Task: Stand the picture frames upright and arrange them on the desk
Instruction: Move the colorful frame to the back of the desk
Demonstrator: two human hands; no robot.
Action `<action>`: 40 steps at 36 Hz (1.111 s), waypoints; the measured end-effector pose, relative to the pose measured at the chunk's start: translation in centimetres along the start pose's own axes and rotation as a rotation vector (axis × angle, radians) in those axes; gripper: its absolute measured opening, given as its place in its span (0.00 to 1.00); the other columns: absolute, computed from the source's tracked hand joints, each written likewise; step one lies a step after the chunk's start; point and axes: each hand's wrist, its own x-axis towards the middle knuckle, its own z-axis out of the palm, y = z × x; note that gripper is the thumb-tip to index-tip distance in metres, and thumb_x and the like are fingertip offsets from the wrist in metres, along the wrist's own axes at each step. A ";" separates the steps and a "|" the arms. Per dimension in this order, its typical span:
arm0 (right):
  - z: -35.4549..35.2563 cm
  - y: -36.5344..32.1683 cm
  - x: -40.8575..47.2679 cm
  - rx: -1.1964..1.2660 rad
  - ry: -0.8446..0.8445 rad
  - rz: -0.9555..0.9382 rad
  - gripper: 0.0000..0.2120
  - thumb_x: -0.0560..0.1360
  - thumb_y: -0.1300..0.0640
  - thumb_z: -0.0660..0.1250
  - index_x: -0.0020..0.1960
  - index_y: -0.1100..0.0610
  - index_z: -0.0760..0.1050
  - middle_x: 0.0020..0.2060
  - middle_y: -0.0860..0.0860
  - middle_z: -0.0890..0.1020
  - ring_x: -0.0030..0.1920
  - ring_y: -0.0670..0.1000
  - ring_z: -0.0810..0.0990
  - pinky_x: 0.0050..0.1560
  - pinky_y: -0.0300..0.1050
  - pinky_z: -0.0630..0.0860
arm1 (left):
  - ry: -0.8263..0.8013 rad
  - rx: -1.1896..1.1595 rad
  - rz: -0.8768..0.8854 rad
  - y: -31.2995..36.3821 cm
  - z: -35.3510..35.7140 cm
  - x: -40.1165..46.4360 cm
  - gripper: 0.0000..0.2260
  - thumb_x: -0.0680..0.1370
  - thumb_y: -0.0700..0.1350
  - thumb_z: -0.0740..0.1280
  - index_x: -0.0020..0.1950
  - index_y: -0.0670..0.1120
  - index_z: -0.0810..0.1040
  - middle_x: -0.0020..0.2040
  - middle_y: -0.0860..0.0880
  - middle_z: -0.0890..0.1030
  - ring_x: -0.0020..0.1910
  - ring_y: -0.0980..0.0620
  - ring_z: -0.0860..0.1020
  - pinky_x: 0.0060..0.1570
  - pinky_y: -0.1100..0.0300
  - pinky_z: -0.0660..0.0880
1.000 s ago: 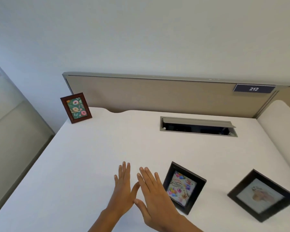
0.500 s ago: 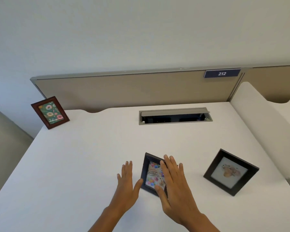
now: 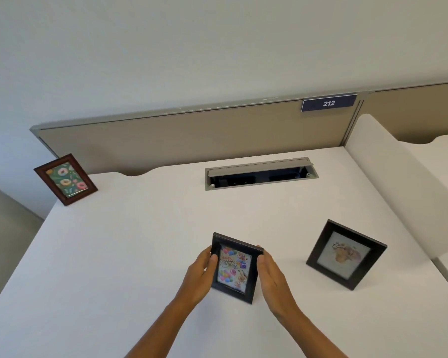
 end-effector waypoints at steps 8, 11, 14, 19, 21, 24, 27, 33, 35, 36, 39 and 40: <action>0.1 0.3 0.8 0.164 -0.105 0.256 0.26 0.78 0.27 0.52 0.64 0.37 0.78 0.63 0.42 0.83 0.66 0.44 0.79 0.71 0.46 0.69 | 0.049 0.001 0.012 0.1 -0.3 -0.1 0.17 0.88 0.49 0.56 0.76 0.50 0.69 0.65 0.56 0.76 0.65 0.56 0.76 0.44 0.79 0.75; -0.2 0.6 1.1 0.208 -0.132 0.304 0.27 0.79 0.26 0.54 0.65 0.39 0.80 0.65 0.44 0.84 0.68 0.47 0.80 0.76 0.51 0.71 | 0.050 0.009 0.012 -0.1 -0.4 0.0 0.17 0.87 0.48 0.57 0.76 0.50 0.70 0.65 0.57 0.76 0.65 0.56 0.75 0.43 0.79 0.75; -0.2 0.9 1.3 0.268 -0.130 0.332 0.31 0.77 0.23 0.57 0.68 0.41 0.82 0.64 0.46 0.87 0.68 0.51 0.83 0.76 0.58 0.74 | 0.032 0.021 0.012 -0.6 -0.6 0.1 0.17 0.86 0.45 0.61 0.76 0.49 0.70 0.65 0.55 0.78 0.64 0.55 0.76 0.43 0.78 0.76; 0.3 0.9 1.1 0.331 -0.136 0.352 0.32 0.78 0.25 0.57 0.70 0.42 0.82 0.65 0.46 0.87 0.69 0.52 0.83 0.78 0.63 0.71 | 0.028 0.067 0.004 -1.7 -0.9 0.2 0.17 0.86 0.39 0.62 0.75 0.47 0.73 0.66 0.52 0.80 0.64 0.53 0.78 0.57 0.66 0.76; 0.4 0.8 1.0 0.350 -0.141 0.357 0.33 0.78 0.25 0.57 0.71 0.43 0.81 0.65 0.47 0.87 0.69 0.53 0.83 0.78 0.64 0.71 | 0.028 0.068 0.006 -2.0 -1.0 0.0 0.16 0.85 0.38 0.62 0.73 0.47 0.75 0.64 0.53 0.81 0.63 0.53 0.79 0.57 0.67 0.76; 0.6 0.6 0.8 0.368 -0.158 0.349 0.32 0.80 0.27 0.55 0.72 0.45 0.80 0.65 0.48 0.87 0.70 0.54 0.83 0.78 0.64 0.70 | 0.036 0.068 0.020 -2.4 -1.1 -0.1 0.16 0.85 0.37 0.63 0.72 0.47 0.76 0.63 0.53 0.82 0.60 0.54 0.79 0.50 0.73 0.76; 0.9 0.3 0.6 0.359 -0.147 0.335 0.32 0.81 0.28 0.54 0.72 0.45 0.81 0.64 0.47 0.88 0.69 0.54 0.83 0.78 0.64 0.70 | 0.055 0.072 0.026 -2.9 -1.3 -0.2 0.14 0.84 0.37 0.64 0.70 0.47 0.77 0.59 0.55 0.81 0.58 0.53 0.80 0.45 0.77 0.76; 1.7 -0.4 0.2 0.342 -0.111 0.284 0.33 0.80 0.28 0.53 0.69 0.46 0.83 0.63 0.47 0.88 0.69 0.52 0.83 0.77 0.61 0.70 | 0.091 0.052 0.053 -3.7 -1.9 -0.5 0.12 0.84 0.37 0.64 0.65 0.47 0.79 0.57 0.55 0.83 0.57 0.52 0.82 0.48 0.74 0.80; 2.0 -0.7 0.1 0.332 -0.125 0.238 0.32 0.81 0.29 0.53 0.66 0.45 0.85 0.63 0.47 0.88 0.68 0.50 0.84 0.78 0.60 0.70 | 0.110 0.027 0.079 -3.7 -2.2 -0.7 0.12 0.84 0.35 0.65 0.63 0.48 0.80 0.55 0.56 0.85 0.56 0.53 0.83 0.52 0.69 0.81; 2.2 -0.9 -0.1 0.328 -0.144 0.203 0.31 0.81 0.29 0.53 0.65 0.45 0.86 0.64 0.47 0.88 0.67 0.49 0.84 0.78 0.59 0.70 | 0.126 0.016 0.100 -3.6 -2.3 -0.8 0.13 0.83 0.34 0.65 0.61 0.50 0.80 0.54 0.58 0.85 0.56 0.54 0.84 0.52 0.69 0.81; 2.4 -1.3 -0.5 0.355 -0.151 0.077 0.39 0.74 0.21 0.62 0.66 0.51 0.86 0.65 0.51 0.88 0.68 0.49 0.84 0.74 0.53 0.72 | 0.201 -0.030 0.171 -3.1 -2.9 -1.7 0.20 0.81 0.29 0.65 0.58 0.55 0.81 0.50 0.66 0.86 0.54 0.61 0.84 0.52 0.73 0.78; 2.5 -1.1 -0.5 0.342 -0.159 0.023 0.41 0.73 0.22 0.65 0.66 0.55 0.85 0.65 0.53 0.87 0.69 0.51 0.83 0.74 0.53 0.72 | 0.228 -0.048 0.196 -3.1 -3.1 -1.9 0.22 0.81 0.28 0.64 0.58 0.55 0.82 0.51 0.66 0.86 0.54 0.60 0.85 0.53 0.71 0.79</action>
